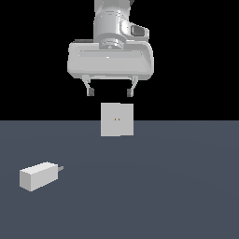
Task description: Plug the charger into the wall socket.
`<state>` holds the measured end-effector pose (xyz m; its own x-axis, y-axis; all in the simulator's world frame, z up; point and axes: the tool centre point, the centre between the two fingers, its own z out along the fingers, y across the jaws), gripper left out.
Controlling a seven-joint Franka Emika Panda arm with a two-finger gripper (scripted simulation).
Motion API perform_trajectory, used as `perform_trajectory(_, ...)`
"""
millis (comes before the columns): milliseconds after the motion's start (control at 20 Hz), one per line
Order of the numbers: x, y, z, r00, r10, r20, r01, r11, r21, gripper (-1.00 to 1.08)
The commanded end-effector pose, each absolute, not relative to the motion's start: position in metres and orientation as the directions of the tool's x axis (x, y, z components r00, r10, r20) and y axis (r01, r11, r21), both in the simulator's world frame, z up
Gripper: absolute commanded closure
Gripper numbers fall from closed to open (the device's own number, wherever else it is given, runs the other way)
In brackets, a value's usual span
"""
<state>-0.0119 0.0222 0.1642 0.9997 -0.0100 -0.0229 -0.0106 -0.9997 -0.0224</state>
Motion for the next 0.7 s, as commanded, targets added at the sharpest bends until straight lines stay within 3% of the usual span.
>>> perform_trajectory(0,-0.012,0.022,0.164,1.000,-0.010,-0.023,-0.011,-1.000,-0.022,-0.92)
perform_trajectory(650,-0.034,0.037,0.147,0.996,-0.093,-0.010,-0.093,-0.996,-0.016,-0.92)
